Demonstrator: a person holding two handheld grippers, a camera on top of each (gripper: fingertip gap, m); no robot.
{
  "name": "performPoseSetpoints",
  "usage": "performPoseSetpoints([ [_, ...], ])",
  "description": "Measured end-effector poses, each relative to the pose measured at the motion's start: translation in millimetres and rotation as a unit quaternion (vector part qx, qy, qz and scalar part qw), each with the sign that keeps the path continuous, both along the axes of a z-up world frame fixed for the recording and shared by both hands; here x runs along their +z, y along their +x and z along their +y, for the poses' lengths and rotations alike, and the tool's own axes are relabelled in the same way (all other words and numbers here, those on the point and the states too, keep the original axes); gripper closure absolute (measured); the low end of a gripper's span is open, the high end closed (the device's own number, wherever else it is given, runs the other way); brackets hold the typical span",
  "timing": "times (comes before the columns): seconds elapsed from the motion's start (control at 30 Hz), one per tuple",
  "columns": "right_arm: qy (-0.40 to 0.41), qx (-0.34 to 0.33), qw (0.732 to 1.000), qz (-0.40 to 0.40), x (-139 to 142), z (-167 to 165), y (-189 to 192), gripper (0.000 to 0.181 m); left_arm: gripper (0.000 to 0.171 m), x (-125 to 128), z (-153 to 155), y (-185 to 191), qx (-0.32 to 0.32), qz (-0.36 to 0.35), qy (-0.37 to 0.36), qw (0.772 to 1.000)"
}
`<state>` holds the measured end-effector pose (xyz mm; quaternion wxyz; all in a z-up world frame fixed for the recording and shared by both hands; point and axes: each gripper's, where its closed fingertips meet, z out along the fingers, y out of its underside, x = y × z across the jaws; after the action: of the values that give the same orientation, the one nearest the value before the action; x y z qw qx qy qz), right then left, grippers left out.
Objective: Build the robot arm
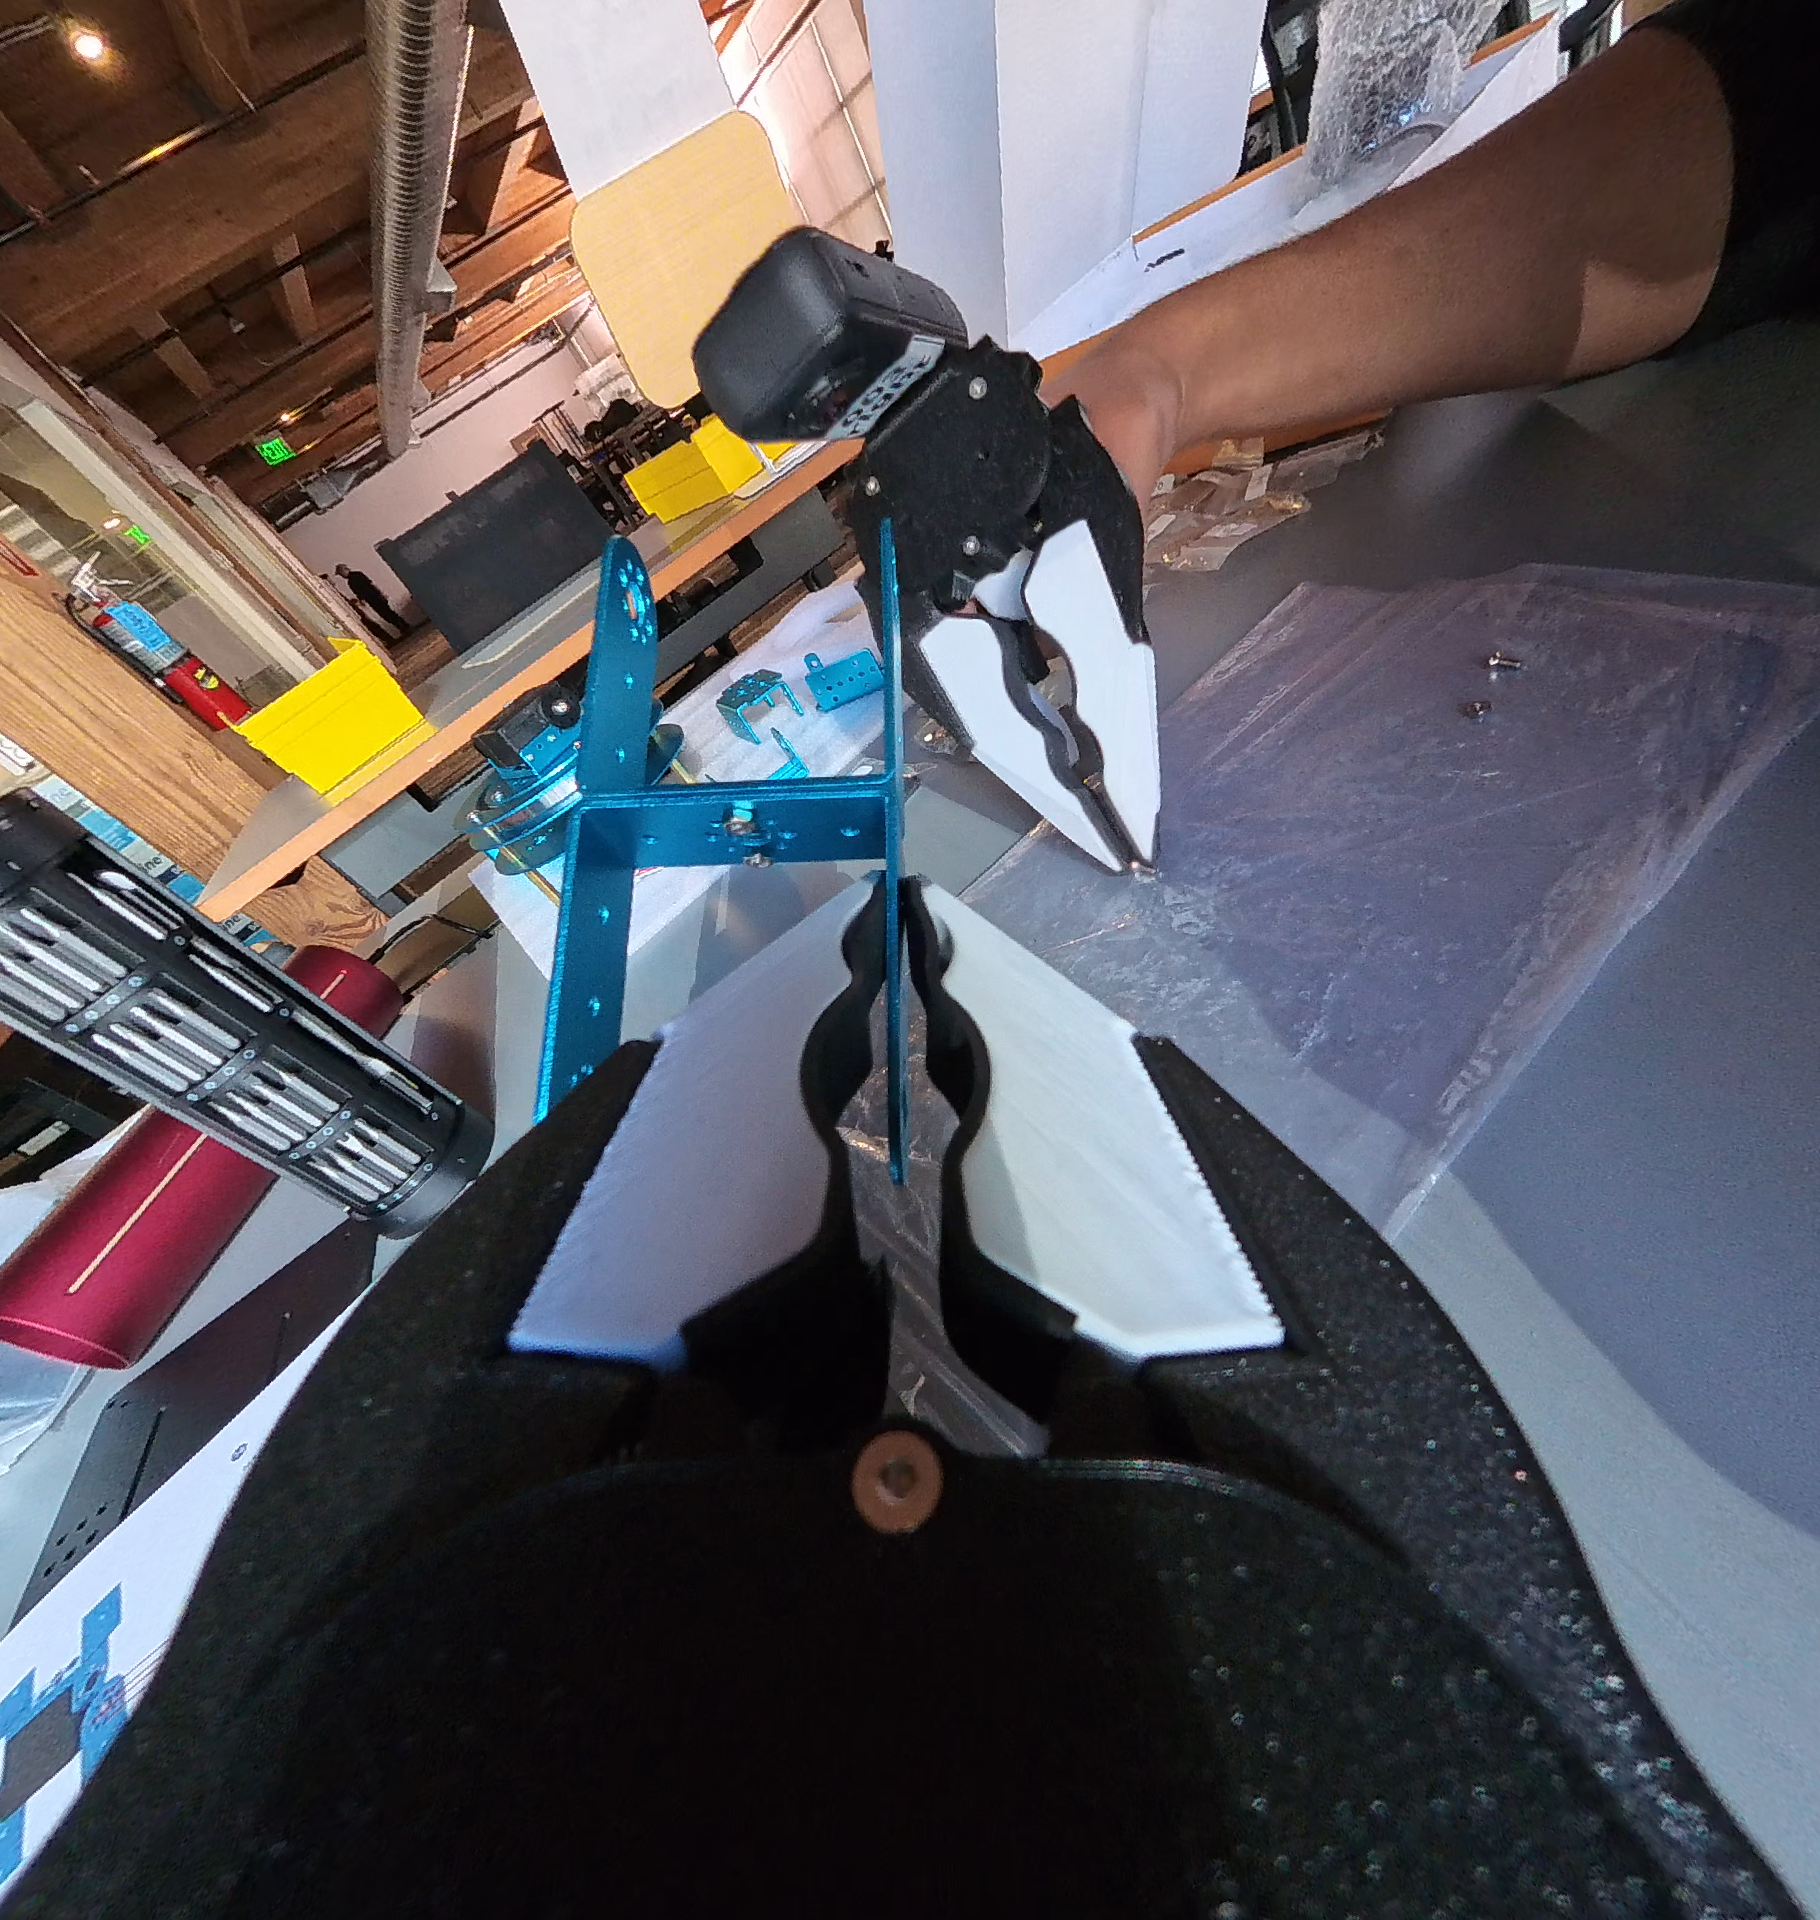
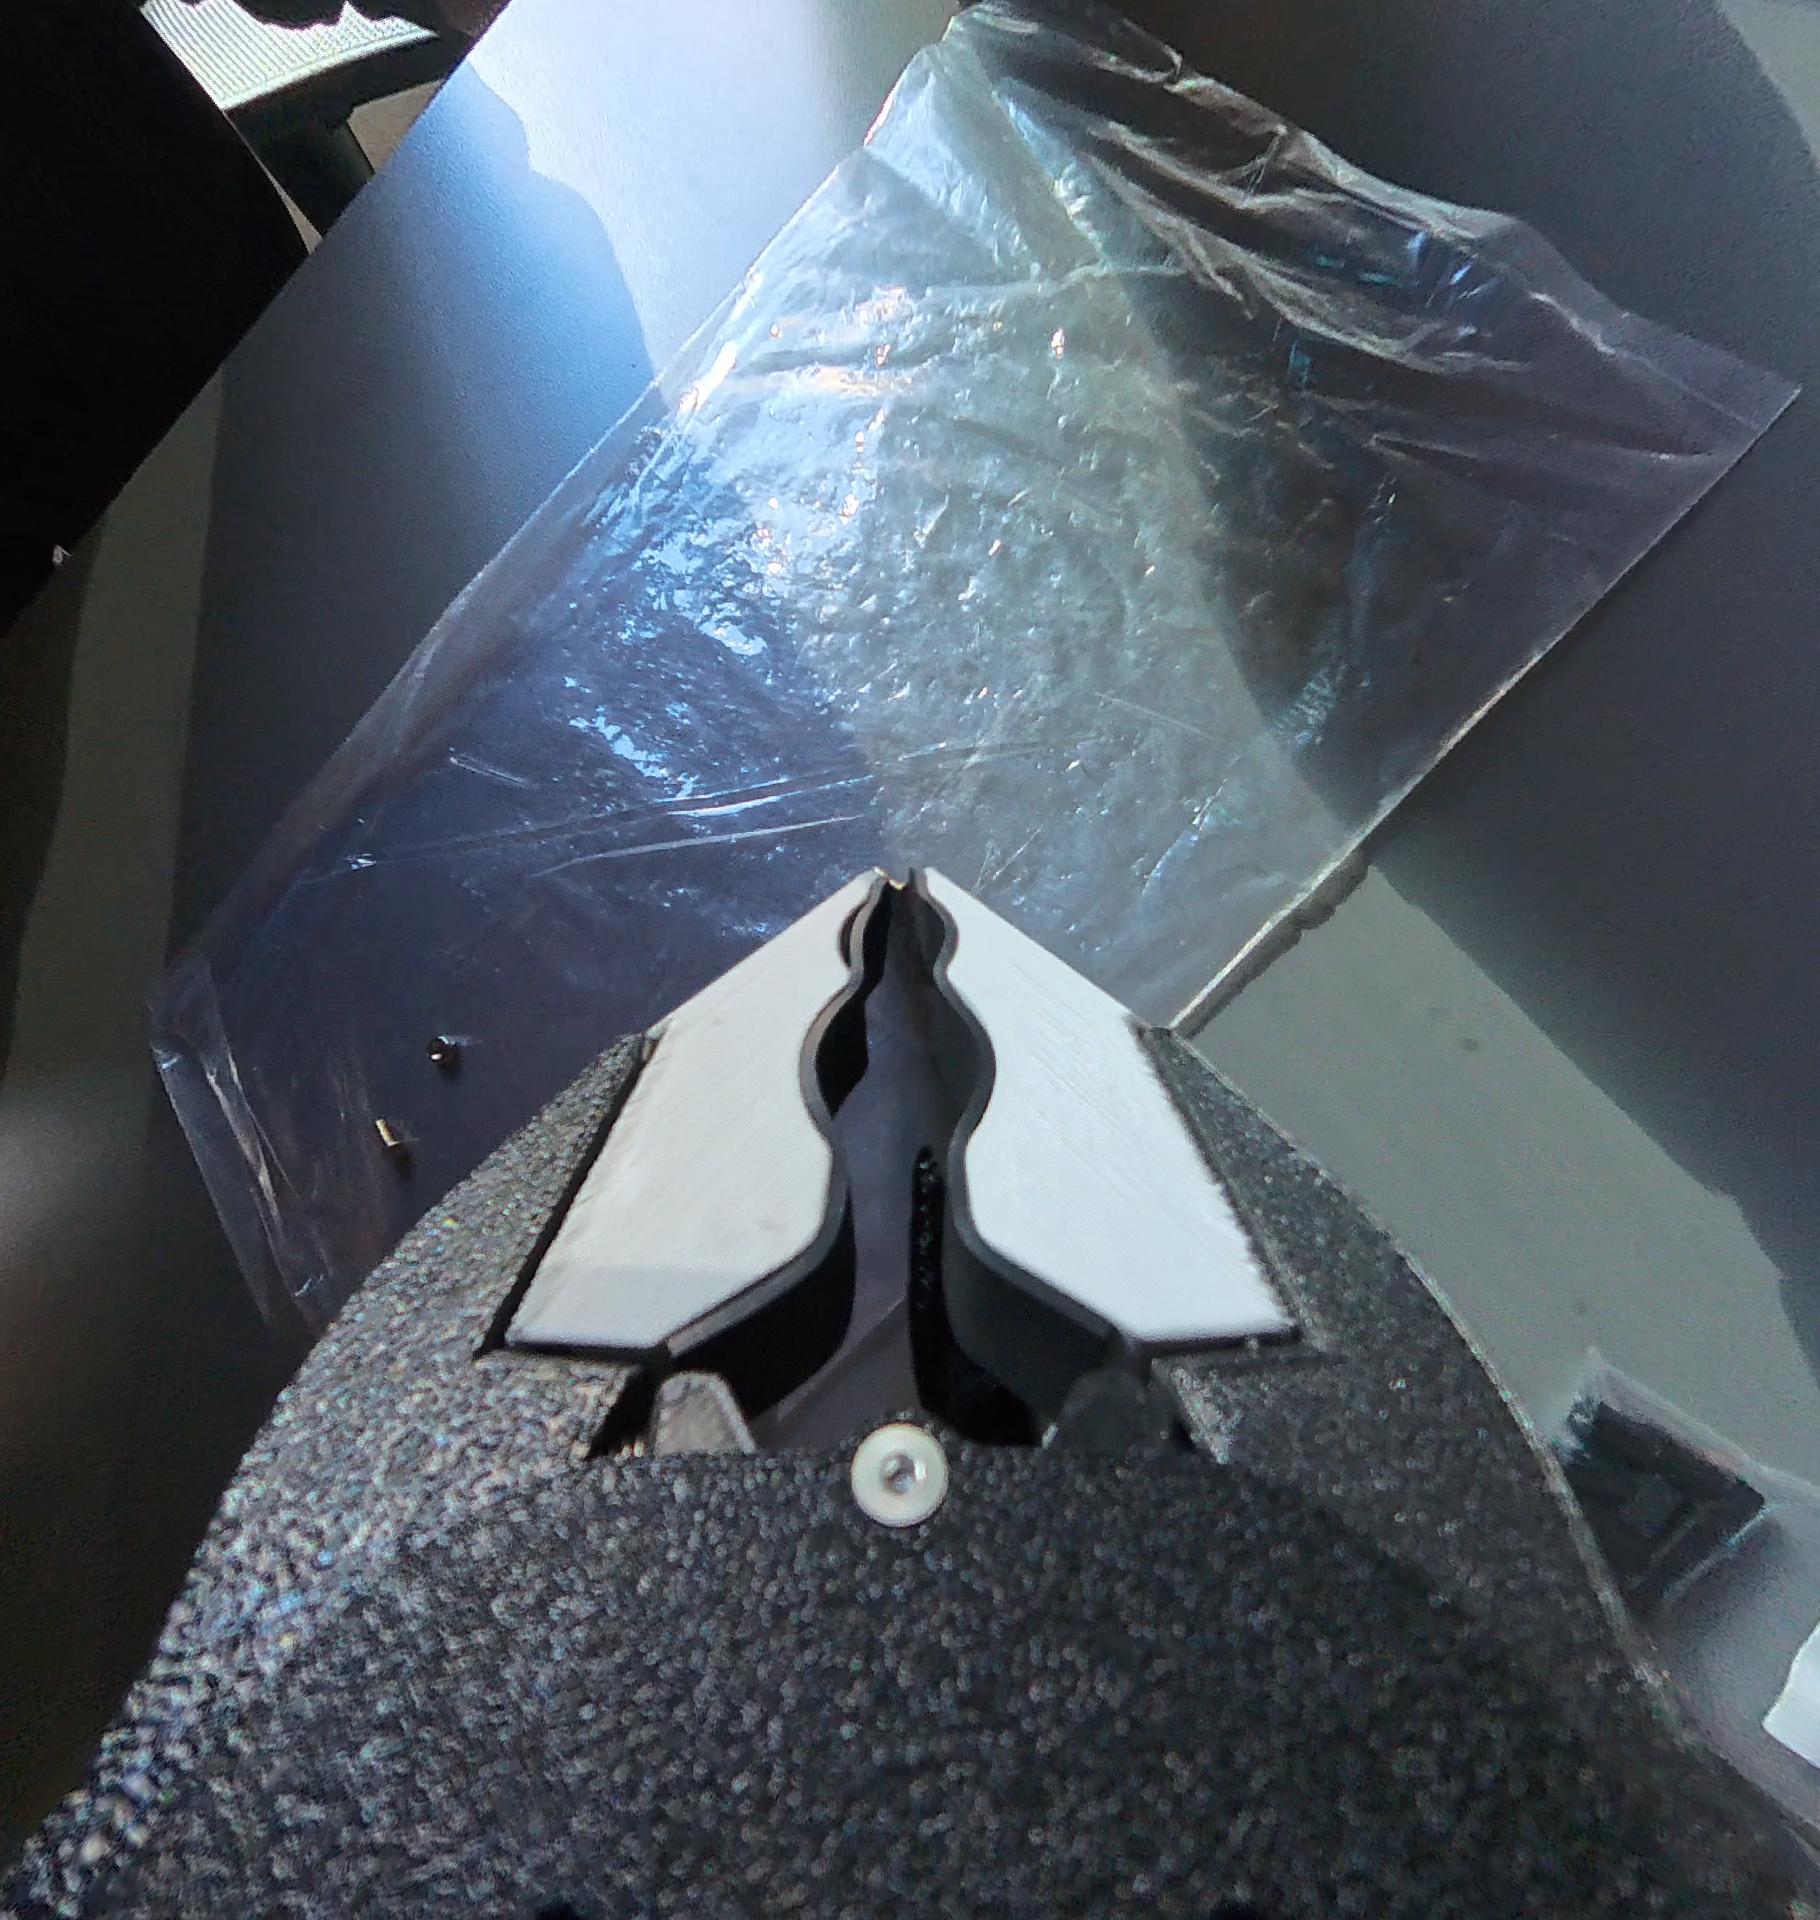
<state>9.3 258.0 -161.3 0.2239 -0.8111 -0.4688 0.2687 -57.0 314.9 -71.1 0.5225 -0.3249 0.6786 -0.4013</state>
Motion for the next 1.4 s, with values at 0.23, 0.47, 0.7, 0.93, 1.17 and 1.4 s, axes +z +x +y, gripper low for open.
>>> performPoseSetpoints([
  [0.23,0.002,-0.003,1.000,-0.003,0.4,1.4,2.4,0.181,0.170,0.0,0.4,0.1,0.001,-0.001,0.001,1.000],
  [0.47,0.018,-0.008,1.000,-0.010,6.1,5.4,5.5,0.181,0.170,2.9,2.3,-0.3,0.008,-0.009,-0.001,1.000],
  [0.7,0.118,-0.021,0.993,0.004,48.6,20.5,-6.6,0.181,0.169,11.8,9.5,0.3,0.042,-0.038,0.020,0.998],
  [0.93,0.299,-0.096,0.947,0.062,142.5,39.1,-44.7,0.181,0.171,37.2,14.5,5.3,0.151,-0.102,0.068,0.981],
  [1.17,0.330,-0.252,0.908,0.052,199.5,65.3,-51.3,0.181,0.171,55.2,14.8,3.4,0.265,-0.145,0.162,0.939],
  [1.4,0.294,-0.329,0.897,-0.032,181.0,79.4,-64.0,0.181,0.171,57.3,16.7,4.4,0.314,-0.144,0.209,0.915],
])
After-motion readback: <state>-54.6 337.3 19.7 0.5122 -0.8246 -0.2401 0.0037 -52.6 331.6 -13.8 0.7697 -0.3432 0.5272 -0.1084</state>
